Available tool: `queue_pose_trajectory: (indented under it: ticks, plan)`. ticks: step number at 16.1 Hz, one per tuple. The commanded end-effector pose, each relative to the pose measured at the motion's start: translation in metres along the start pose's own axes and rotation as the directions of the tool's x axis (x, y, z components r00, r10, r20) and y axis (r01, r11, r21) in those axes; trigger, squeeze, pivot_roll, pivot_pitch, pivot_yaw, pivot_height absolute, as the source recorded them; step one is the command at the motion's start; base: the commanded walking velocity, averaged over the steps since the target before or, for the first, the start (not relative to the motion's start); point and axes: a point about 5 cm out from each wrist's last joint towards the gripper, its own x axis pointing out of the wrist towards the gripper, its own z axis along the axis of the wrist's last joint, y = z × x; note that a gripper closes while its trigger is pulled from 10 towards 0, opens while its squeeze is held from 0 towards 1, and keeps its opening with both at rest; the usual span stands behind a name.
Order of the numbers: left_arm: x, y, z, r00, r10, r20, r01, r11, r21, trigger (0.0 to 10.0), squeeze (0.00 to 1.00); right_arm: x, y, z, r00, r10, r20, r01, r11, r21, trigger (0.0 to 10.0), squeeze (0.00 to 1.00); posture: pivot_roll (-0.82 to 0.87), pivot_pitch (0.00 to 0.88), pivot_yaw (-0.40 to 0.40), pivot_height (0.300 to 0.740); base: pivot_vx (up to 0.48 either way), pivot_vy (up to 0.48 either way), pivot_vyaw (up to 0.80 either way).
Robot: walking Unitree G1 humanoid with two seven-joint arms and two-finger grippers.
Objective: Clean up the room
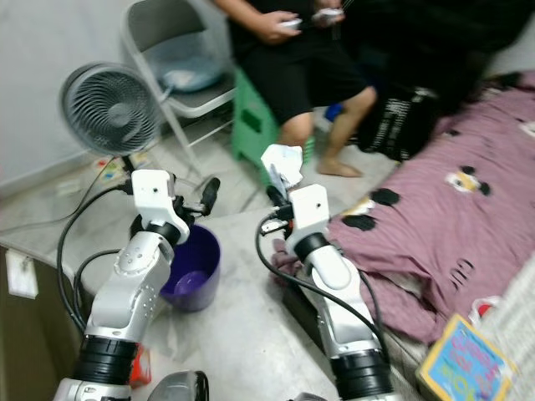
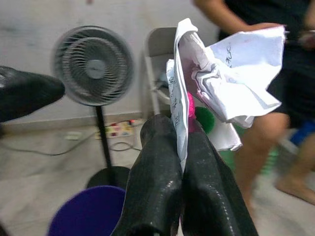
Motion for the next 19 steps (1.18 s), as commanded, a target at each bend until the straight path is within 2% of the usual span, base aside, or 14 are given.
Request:
queue_pose_trajectory:
  ticks: [1,6,19]
  plan:
    - [-0.0019,0.0025,-0.0022,1.0,0.003,-0.007,-0.003,1.0,-0.002,10.0,0.0,0.0041,0.0036,0.0088,0.999,0.029,0.03,-0.029,1.0,-0.011,10.0,0.0,-0.06,0.0,0.02,0.74,0.0,0.0,0.79]
    - [-0.0066,0.0034,-0.001,1.0,-0.002,0.015,0.003,1.0,-0.029,10.0,0.0,0.0076,0.0063,0.0082,0.998,0.06,0.02,-0.06,0.998,-0.016,10.0,0.0,-0.04,0.0,-0.009,0.74,0.05,0.0,0.0]
    - [-0.0061,0.0023,-0.0005,1.0,-0.012,0.017,0.013,0.999,-0.045,10.0,0.0,0.0081,0.0047,0.0109,0.998,0.058,0.029,-0.057,0.998,-0.012,10.0,0.0,-0.04,0.0,-0.006,0.74,0.338,0.0,0.0]
